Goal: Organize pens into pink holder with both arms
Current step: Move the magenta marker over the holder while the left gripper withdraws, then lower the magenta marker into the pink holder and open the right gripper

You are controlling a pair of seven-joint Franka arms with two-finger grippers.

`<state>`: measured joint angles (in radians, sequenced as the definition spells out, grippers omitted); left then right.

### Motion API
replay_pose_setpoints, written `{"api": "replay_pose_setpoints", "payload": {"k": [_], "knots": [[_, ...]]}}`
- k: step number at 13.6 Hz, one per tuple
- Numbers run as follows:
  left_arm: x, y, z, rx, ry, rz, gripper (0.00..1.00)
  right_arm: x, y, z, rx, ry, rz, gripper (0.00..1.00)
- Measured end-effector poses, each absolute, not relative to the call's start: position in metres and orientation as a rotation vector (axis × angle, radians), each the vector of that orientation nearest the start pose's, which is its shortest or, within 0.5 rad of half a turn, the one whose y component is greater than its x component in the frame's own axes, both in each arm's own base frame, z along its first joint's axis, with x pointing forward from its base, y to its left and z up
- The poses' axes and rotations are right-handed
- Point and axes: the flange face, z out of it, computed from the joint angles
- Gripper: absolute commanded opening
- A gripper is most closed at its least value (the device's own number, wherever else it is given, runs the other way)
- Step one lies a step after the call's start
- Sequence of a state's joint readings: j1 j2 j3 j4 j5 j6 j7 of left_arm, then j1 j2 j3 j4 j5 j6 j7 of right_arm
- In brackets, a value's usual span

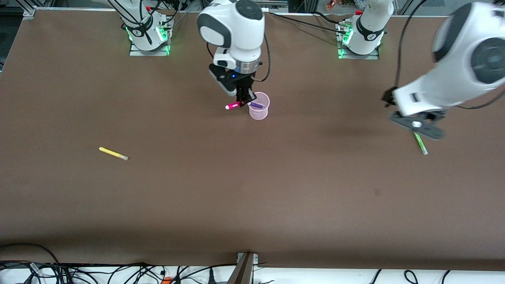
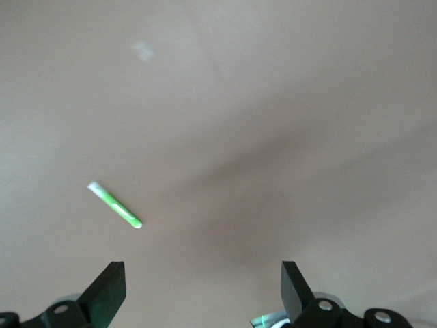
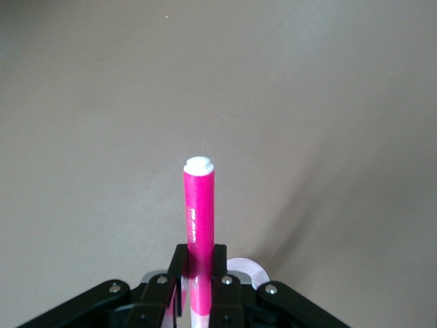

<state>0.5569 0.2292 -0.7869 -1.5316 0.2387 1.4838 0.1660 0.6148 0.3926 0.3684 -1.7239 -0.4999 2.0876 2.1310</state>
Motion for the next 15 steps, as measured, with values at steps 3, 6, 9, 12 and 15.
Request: {"api": "replay_pose_setpoints", "payload": {"k": [3,6,9,12,15], "knots": [[0.597,-0.014,0.557,-3.017,0.467,0.254,1.00,0.371,0.547,0.339,-2.862,1.314,-0.627,0.00],[0.591,-0.022,0.588,-2.989,0.417,0.104,1.00,0.349,0.562,0.305,-2.940,1.256,-0.724,0.00],[0.578,-0.017,0.602,-2.998,0.294,0.073,1.00,0.331,0.575,0.280,-2.940,1.268,-0.760,0.00],[0.571,-0.012,0.598,-3.050,0.158,0.028,1.00,0.326,0.581,0.276,-2.941,1.269,-0.780,0.00],[0.559,-0.005,0.598,-3.050,0.115,-0.054,1.00,0.332,0.577,0.277,-2.940,1.268,-0.835,0.00]]}}
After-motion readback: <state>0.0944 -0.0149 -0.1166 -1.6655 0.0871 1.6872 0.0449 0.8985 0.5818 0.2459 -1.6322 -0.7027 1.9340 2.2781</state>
